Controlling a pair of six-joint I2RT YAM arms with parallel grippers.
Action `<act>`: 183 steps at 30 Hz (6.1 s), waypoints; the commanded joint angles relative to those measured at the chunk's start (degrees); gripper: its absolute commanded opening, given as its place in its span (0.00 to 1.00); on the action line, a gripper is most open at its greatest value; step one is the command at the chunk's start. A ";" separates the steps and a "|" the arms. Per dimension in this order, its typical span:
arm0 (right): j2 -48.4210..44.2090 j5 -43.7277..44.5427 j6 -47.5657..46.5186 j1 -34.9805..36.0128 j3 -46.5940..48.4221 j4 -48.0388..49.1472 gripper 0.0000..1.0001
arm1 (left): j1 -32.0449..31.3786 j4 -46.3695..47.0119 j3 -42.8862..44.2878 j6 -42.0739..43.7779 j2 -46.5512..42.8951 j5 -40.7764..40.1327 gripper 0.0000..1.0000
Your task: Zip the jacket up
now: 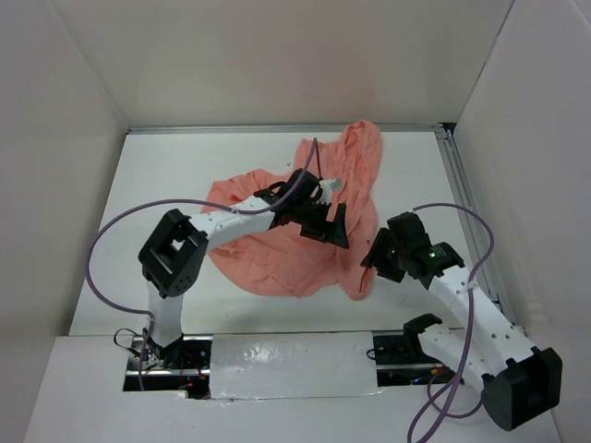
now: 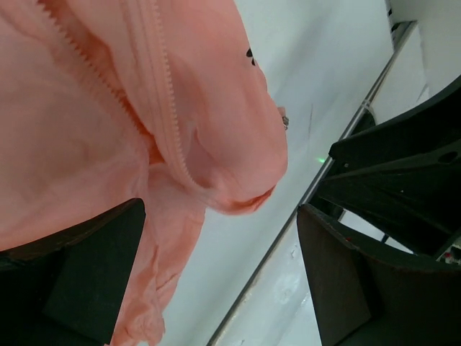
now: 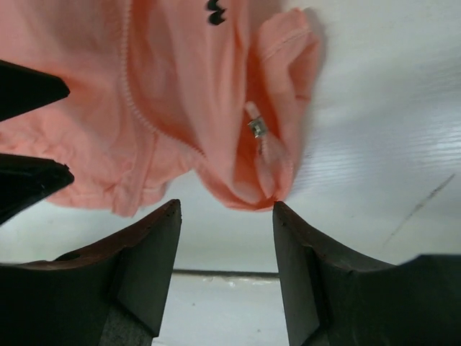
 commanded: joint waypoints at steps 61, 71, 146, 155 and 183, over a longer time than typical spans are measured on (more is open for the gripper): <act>-8.89 -5.94 6.31 23.36 -12.70 10.48 0.47 | 8.18 -3.63 34.58 -3.51 19.79 -4.59 0.71; -0.13 10.60 2.19 18.45 0.94 0.45 1.00 | 10.37 -5.21 20.80 1.49 3.11 -4.32 0.99; 18.34 -0.55 16.59 40.76 -6.28 16.18 1.00 | 15.91 6.03 -35.38 -2.63 -27.93 -1.95 0.99; 11.86 10.08 12.99 34.37 0.59 4.25 1.00 | 15.91 5.15 -36.61 -1.58 -31.97 -0.89 0.99; 21.35 14.31 -3.54 15.81 -0.20 9.50 1.00 | 15.65 -0.82 -41.79 -2.98 -45.60 -3.62 0.99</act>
